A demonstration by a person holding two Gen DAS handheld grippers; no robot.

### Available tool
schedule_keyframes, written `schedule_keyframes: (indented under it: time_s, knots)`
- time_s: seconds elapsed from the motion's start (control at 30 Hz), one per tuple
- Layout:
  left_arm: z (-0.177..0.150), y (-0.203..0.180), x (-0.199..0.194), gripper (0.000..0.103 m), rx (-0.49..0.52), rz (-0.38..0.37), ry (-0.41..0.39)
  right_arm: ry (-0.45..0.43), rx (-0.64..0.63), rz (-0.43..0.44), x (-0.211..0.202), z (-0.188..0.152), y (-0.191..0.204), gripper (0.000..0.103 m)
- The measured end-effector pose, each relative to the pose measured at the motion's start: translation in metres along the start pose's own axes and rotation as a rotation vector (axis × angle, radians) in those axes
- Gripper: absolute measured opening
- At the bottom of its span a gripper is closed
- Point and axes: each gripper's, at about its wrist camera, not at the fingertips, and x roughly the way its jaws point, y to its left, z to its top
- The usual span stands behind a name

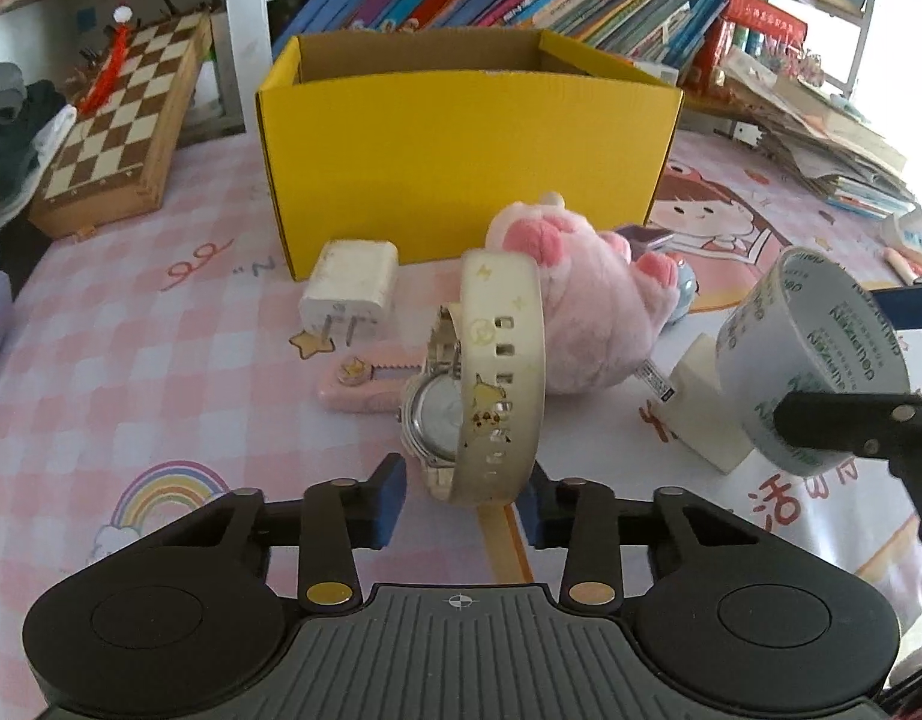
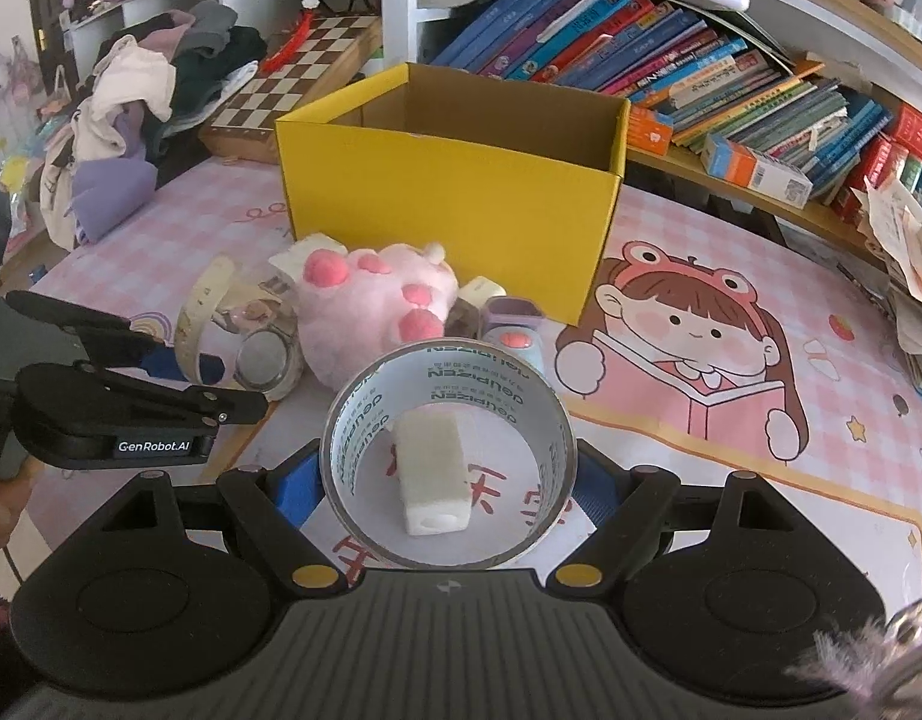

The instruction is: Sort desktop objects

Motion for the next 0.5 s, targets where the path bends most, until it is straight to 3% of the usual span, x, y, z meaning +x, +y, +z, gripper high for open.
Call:
schedule_keyframes:
  time_s: [0.5]
  knots:
    - [0.010,0.011,-0.035,0.023,-0.045,0.012,-0.123,-0.009,-0.004,0.005,-0.002,0.000,0.009,0.082]
